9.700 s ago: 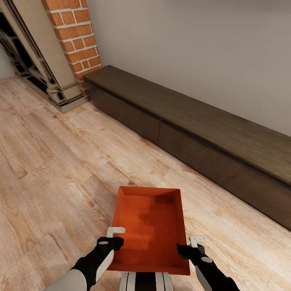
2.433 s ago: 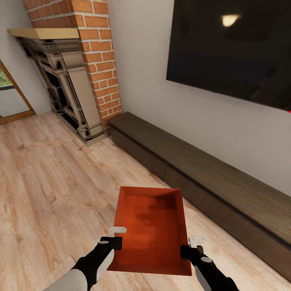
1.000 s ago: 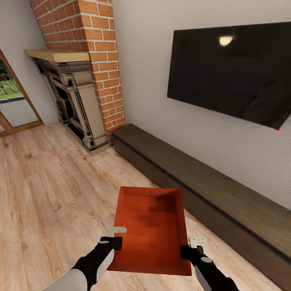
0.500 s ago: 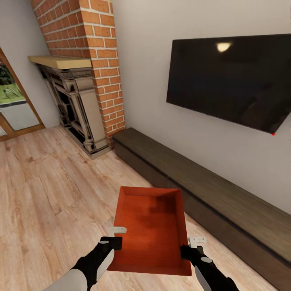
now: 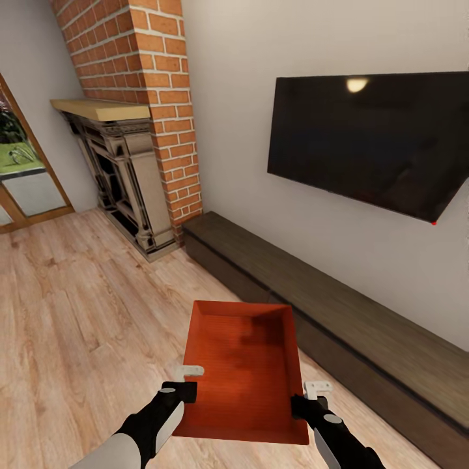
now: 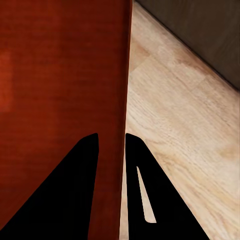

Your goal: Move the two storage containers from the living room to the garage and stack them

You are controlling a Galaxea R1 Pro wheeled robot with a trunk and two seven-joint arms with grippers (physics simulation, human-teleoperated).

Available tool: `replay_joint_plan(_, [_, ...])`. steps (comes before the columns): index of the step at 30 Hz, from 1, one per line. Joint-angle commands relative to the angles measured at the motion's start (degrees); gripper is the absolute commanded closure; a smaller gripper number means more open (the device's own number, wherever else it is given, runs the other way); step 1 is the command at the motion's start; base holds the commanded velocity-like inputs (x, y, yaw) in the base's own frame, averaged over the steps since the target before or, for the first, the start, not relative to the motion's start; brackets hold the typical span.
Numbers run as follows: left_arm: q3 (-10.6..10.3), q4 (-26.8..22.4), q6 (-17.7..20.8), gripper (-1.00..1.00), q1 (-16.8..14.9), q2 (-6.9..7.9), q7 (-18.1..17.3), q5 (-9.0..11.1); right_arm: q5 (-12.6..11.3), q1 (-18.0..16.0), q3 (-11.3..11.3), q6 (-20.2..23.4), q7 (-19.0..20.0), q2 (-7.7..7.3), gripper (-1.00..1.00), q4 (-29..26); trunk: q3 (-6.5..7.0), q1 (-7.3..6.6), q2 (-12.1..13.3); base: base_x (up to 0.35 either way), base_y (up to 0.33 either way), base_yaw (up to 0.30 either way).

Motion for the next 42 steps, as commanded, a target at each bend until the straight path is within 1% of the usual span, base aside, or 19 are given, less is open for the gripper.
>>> replay_joint_plan(1, [-1.8,0.0,0.2,1.00,0.0,0.12,-2.2,1.8,-0.1,0.0,0.4,0.3,-0.3,-0.36,1.00,-0.1,0.21,-0.21,0.4,0.000,0.000,0.000])
replay_joint_plan(42, [-1.8,0.0,0.2,1.00,0.0,0.12,-2.2,1.8,-0.1,0.0,0.4,0.3,-0.3,-0.36,1.00,-0.1,11.35,-9.22,16.8,0.000,0.000,0.000])
